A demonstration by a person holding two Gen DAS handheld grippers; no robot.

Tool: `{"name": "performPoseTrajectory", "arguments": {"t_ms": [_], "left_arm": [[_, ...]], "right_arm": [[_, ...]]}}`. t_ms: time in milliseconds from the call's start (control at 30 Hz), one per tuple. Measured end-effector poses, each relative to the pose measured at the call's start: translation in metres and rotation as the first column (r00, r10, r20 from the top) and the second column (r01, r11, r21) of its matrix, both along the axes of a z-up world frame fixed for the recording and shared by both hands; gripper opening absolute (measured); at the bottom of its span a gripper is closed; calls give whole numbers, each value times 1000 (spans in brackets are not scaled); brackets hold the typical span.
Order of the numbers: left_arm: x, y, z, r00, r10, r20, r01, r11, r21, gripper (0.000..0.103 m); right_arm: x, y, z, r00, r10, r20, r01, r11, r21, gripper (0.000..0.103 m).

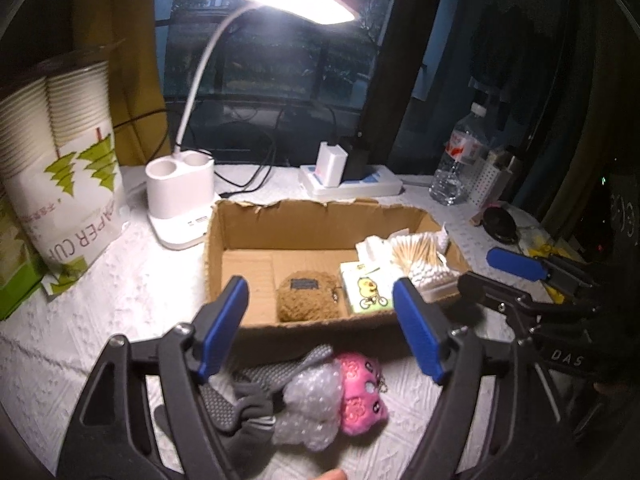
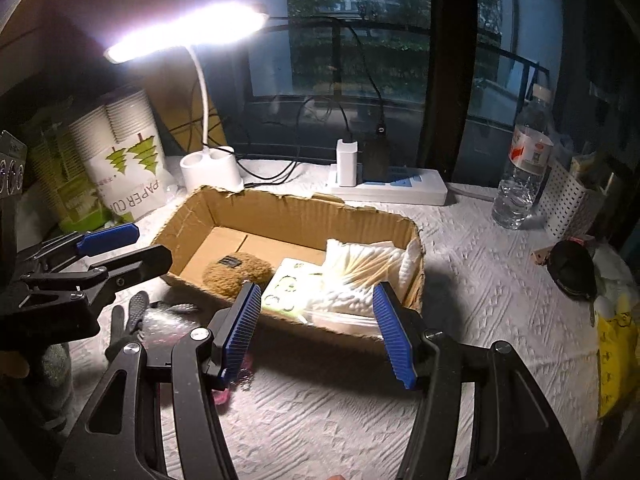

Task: Organize soft objects
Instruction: 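Withdraw both tools from the box toward the pink plush and bubble wrap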

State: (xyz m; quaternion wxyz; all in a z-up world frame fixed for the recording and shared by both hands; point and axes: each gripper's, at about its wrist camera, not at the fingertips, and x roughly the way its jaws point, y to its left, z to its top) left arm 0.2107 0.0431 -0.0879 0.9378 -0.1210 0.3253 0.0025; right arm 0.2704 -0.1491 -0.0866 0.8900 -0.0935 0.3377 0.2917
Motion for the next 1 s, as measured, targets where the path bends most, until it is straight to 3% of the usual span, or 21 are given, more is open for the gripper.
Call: {"name": "performPoseTrajectory", "arguments": {"t_ms": [333, 467, 1000], "left_arm": [[-31, 15, -3, 1000, 22, 10, -22, 1000, -10, 78], [-42, 22, -6, 1000, 29, 7, -29, 999, -21, 85], [-73, 39, -29, 999, 49, -23, -49, 998, -36, 86]], "right_arm": [[-23, 11, 2, 1000, 13, 10, -13, 1000, -6, 61], [-31, 16, 0, 1000, 15, 7, -15, 1000, -7, 61], [-56, 34, -22, 999, 28, -29, -29, 999, -37, 61]]}}
